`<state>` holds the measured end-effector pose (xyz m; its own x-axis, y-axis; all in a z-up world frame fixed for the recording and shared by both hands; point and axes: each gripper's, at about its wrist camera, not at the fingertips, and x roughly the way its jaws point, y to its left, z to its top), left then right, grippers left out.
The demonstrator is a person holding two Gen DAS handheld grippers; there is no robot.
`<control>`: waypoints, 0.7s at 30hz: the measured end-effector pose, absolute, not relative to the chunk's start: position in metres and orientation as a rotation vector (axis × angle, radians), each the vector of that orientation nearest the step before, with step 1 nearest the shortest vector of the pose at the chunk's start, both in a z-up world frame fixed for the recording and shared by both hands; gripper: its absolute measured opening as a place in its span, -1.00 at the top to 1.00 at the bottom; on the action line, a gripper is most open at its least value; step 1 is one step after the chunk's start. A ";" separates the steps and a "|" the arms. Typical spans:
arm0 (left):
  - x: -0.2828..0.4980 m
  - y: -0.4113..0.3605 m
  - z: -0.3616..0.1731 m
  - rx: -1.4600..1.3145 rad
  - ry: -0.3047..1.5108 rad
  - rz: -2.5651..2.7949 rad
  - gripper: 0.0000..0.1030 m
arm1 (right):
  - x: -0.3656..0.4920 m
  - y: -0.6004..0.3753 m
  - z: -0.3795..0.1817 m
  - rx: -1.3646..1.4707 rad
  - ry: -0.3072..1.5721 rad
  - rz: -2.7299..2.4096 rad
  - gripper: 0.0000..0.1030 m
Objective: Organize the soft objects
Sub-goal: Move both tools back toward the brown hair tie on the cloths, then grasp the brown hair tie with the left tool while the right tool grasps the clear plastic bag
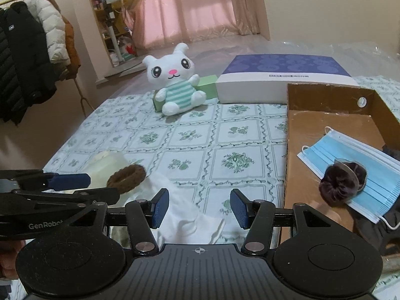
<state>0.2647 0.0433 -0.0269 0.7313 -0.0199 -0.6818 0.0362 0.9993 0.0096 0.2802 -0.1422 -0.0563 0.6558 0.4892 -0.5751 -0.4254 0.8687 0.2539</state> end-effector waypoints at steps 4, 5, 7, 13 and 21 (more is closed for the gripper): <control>0.279 0.047 -0.036 0.000 0.765 -0.038 0.01 | 0.293 -0.141 -0.063 0.117 0.688 0.512 -0.06; 0.282 0.047 -0.038 -0.004 0.768 -0.041 0.02 | 0.296 -0.141 -0.064 0.121 0.691 0.510 -0.06; 0.286 0.049 -0.042 -0.011 0.776 -0.048 0.02 | 0.300 -0.141 -0.067 0.126 0.697 0.506 -0.06; 0.288 0.056 -0.048 -0.034 0.776 -0.048 0.54 | 0.304 -0.140 -0.075 0.131 0.703 0.510 -0.06; 0.265 0.071 -0.032 -0.026 0.714 0.008 0.65 | 0.298 -0.127 -0.071 0.135 0.666 0.612 -0.06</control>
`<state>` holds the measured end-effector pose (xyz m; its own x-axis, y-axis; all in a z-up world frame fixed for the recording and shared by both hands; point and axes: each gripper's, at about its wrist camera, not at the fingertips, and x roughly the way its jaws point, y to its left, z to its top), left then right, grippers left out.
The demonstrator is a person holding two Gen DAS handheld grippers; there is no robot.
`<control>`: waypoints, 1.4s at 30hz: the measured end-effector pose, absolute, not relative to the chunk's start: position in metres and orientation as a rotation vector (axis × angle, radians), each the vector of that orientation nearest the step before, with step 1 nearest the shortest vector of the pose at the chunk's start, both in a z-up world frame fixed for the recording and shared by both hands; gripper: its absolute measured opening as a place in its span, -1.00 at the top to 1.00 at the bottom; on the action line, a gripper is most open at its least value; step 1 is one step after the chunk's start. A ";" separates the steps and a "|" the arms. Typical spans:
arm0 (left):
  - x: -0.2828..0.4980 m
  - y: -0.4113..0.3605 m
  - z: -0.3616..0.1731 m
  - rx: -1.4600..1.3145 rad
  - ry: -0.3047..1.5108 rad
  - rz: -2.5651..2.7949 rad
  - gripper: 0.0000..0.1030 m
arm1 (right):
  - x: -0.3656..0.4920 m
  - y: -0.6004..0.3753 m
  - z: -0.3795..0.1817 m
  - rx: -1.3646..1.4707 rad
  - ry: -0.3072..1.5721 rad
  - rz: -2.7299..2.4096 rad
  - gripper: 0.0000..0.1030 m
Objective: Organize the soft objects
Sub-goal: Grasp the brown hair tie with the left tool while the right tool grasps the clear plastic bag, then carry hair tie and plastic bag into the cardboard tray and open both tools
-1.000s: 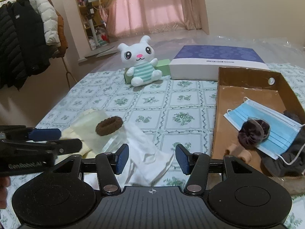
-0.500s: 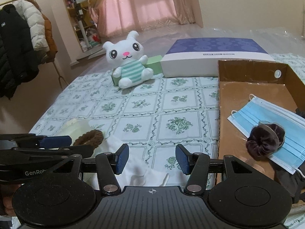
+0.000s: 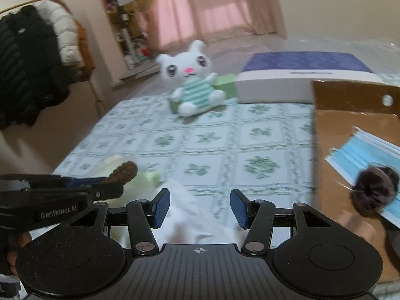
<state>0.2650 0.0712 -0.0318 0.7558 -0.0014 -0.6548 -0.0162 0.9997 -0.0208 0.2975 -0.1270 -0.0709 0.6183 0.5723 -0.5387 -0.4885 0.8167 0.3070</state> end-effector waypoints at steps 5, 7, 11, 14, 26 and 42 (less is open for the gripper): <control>0.247 0.090 -0.023 -0.037 0.705 0.075 0.65 | 0.296 -0.106 -0.072 0.114 0.660 0.700 -0.05; 0.242 0.100 -0.021 -0.054 0.708 0.104 0.65 | 0.297 -0.099 -0.074 0.113 0.671 0.722 -0.04; 0.234 0.115 -0.016 -0.065 0.713 0.153 0.65 | 0.300 -0.082 -0.079 0.098 0.683 0.757 0.21; 0.229 0.121 -0.013 -0.070 0.716 0.169 0.65 | 0.301 -0.073 -0.083 0.076 0.700 0.774 0.79; 0.210 0.111 0.007 -0.064 0.689 0.167 0.65 | 0.267 -0.089 -0.044 0.075 0.581 0.790 0.98; 0.238 0.017 0.045 0.016 0.615 -0.012 0.65 | 0.242 -0.208 0.019 0.252 0.439 0.559 0.99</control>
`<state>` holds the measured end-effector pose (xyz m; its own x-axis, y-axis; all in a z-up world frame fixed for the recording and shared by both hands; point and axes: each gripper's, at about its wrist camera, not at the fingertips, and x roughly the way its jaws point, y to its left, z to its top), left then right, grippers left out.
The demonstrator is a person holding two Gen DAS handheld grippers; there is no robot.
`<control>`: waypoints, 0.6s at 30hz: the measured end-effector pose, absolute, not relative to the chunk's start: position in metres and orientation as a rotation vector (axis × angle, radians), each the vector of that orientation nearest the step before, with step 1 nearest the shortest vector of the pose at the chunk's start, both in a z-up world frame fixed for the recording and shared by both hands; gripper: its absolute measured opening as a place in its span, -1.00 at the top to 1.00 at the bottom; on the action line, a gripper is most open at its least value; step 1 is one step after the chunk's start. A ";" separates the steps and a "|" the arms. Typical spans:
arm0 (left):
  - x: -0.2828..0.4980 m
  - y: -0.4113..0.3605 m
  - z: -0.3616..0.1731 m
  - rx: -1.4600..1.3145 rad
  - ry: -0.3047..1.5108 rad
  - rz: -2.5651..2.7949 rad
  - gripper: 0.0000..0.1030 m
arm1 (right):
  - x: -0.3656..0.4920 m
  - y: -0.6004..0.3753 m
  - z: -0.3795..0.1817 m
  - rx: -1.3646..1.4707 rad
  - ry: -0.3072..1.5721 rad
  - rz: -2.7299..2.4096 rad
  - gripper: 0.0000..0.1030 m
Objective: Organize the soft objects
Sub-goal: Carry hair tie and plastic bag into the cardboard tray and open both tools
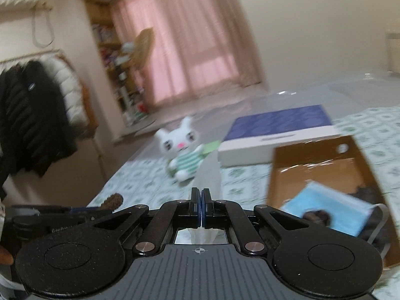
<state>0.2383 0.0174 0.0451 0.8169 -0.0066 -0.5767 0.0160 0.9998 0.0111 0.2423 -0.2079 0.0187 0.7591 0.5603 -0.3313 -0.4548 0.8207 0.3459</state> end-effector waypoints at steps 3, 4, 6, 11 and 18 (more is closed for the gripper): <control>0.254 -0.010 0.048 0.028 0.605 -0.073 0.64 | 0.244 -0.235 0.026 0.281 0.412 0.488 0.99; 0.260 -0.020 0.049 0.032 0.605 -0.092 0.64 | 0.246 -0.244 0.027 0.291 0.404 0.464 0.99; 0.273 -0.037 0.050 0.038 0.602 -0.129 0.64 | 0.251 -0.259 0.030 0.311 0.392 0.420 0.99; 0.308 -0.081 0.048 0.046 0.614 -0.211 0.64 | 0.271 -0.293 0.028 0.357 0.379 0.320 0.99; 0.359 -0.125 0.034 0.049 0.650 -0.269 0.64 | 0.307 -0.324 0.017 0.393 0.384 0.259 0.99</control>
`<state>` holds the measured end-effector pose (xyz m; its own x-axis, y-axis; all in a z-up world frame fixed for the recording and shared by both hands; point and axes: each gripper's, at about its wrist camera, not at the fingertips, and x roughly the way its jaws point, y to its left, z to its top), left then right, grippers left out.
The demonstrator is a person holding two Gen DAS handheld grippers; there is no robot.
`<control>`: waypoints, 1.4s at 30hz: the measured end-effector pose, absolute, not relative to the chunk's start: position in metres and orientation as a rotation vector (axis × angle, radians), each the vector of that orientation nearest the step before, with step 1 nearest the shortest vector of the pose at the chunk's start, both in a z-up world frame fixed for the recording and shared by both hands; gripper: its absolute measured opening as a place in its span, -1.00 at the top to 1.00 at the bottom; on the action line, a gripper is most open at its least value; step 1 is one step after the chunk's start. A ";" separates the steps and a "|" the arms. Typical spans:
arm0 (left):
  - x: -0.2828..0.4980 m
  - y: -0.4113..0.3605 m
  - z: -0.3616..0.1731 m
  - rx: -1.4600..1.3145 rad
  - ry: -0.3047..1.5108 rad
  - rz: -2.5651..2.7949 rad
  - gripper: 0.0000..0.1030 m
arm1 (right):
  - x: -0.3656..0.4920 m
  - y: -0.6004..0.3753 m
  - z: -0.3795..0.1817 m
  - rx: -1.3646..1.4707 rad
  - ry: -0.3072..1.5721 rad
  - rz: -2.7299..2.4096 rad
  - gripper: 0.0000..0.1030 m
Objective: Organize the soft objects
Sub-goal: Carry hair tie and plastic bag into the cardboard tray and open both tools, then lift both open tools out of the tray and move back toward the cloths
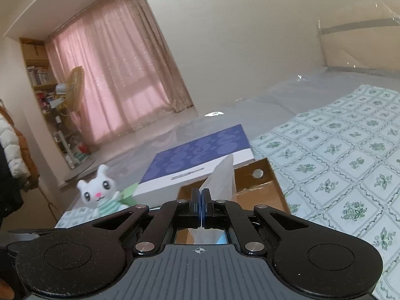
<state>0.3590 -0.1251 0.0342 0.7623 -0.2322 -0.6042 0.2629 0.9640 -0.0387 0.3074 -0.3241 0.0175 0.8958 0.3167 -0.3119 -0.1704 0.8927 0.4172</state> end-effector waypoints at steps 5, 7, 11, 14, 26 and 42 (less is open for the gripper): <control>0.392 -0.147 0.020 0.057 0.685 -0.283 0.64 | 0.337 -0.339 0.007 0.449 0.401 0.249 0.99; 0.404 -0.152 0.015 0.053 0.698 -0.283 0.64 | 0.349 -0.344 0.002 0.475 0.403 0.251 0.99; 0.425 -0.161 0.002 0.049 0.730 -0.283 0.64 | 0.377 -0.354 -0.012 0.517 0.447 0.266 0.88; 0.433 -0.166 -0.008 0.063 0.753 -0.284 0.64 | 0.394 -0.350 -0.025 0.431 0.537 0.216 0.38; 0.442 -0.172 -0.025 0.054 0.774 -0.305 0.14 | 0.380 -0.353 -0.047 0.351 0.595 0.204 0.08; 0.399 -0.143 -0.019 0.024 0.820 -0.283 -0.28 | 0.333 -0.347 -0.033 0.273 0.588 0.194 -0.45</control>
